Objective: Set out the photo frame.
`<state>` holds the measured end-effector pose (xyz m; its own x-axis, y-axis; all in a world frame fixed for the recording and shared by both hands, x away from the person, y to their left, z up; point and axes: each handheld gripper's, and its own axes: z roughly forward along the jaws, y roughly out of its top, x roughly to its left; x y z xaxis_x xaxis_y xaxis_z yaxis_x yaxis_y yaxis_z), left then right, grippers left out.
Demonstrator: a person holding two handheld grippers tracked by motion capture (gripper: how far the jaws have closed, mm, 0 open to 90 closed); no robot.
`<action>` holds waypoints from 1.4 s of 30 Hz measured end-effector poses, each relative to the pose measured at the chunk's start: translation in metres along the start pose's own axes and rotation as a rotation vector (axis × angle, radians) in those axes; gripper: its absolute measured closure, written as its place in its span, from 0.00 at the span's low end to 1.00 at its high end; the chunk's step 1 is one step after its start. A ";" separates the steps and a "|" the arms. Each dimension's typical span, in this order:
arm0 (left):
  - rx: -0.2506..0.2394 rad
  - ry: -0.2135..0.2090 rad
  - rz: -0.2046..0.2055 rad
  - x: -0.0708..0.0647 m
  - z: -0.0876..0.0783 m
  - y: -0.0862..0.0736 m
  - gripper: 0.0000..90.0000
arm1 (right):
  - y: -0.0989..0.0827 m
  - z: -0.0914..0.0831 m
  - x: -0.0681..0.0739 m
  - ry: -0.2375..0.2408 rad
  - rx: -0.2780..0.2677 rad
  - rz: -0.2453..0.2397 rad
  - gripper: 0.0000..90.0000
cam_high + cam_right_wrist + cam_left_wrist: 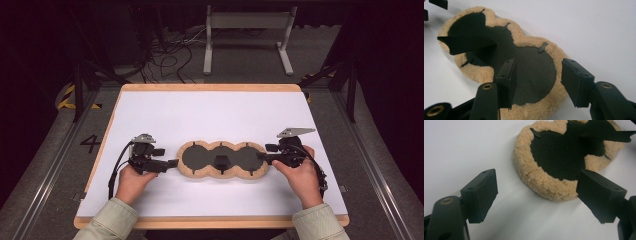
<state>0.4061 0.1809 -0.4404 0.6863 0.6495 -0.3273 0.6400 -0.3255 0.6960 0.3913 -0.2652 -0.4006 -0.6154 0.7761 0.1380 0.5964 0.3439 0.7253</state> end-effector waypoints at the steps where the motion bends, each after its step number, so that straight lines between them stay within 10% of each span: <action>1: 0.002 0.006 0.000 -0.001 0.001 0.000 0.20 | -0.001 0.000 0.000 -0.010 0.004 0.000 0.47; 21: 0.089 -0.019 -0.001 -0.005 0.014 -0.001 0.20 | -0.015 0.018 -0.009 0.039 0.222 0.097 0.29; 42: 0.136 -0.052 0.005 -0.011 0.027 -0.001 0.18 | -0.018 0.027 -0.009 0.105 0.272 0.135 0.20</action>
<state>0.4072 0.1551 -0.4548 0.7045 0.6122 -0.3589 0.6747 -0.4210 0.6063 0.3999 -0.2635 -0.4334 -0.5625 0.7706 0.2996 0.7834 0.3809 0.4911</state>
